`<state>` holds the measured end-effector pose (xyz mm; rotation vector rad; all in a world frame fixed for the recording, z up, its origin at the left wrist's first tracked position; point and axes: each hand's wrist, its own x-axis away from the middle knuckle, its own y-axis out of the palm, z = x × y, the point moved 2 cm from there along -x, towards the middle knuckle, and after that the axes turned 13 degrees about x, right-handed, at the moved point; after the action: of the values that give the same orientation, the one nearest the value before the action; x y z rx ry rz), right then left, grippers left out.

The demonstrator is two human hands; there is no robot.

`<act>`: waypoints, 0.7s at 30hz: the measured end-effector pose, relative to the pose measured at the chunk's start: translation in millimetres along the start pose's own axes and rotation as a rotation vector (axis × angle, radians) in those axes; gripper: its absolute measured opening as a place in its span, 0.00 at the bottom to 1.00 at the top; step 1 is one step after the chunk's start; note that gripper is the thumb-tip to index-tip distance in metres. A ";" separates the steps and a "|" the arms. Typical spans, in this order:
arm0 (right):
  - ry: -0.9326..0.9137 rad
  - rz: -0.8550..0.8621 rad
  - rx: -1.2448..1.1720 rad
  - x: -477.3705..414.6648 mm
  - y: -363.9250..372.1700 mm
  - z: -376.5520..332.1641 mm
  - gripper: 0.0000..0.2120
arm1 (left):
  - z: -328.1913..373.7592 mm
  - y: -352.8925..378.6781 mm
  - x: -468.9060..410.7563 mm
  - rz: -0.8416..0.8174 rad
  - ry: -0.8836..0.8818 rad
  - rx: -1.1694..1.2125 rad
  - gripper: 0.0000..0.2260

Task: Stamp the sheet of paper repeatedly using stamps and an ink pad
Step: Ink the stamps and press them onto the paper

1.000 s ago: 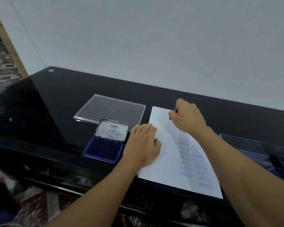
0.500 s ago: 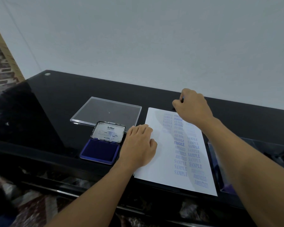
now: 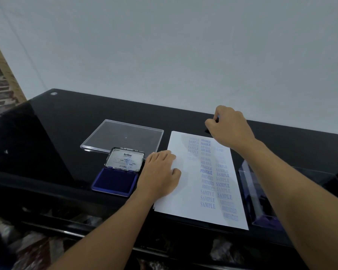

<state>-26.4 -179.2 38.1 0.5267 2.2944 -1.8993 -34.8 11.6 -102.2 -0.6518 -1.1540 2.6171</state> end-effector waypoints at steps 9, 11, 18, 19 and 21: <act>0.049 -0.066 0.012 35.3 -34.9 45.6 0.05 | -1.4 0.3 0.4 -0.097 -0.061 0.002 0.26; 0.081 -0.084 0.028 45.9 -44.0 60.8 0.06 | -1.3 0.4 -0.3 -0.115 -0.075 -0.003 0.29; 0.180 -0.134 0.035 78.7 -69.5 108.5 0.07 | 3.3 -2.2 -0.9 -0.134 -0.101 -0.038 0.29; 0.190 -0.144 0.027 82.3 -70.9 113.7 0.07 | 5.1 -3.2 -1.6 -0.135 -0.105 -0.042 0.29; 0.204 -0.173 -0.001 89.0 -71.7 121.9 0.06 | 9.1 -3.6 -3.0 -0.139 -0.105 -0.063 0.28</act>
<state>-149.3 -291.4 52.1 0.5628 2.5449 -2.0053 -36.4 7.0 -93.2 -0.4332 -1.2681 2.5329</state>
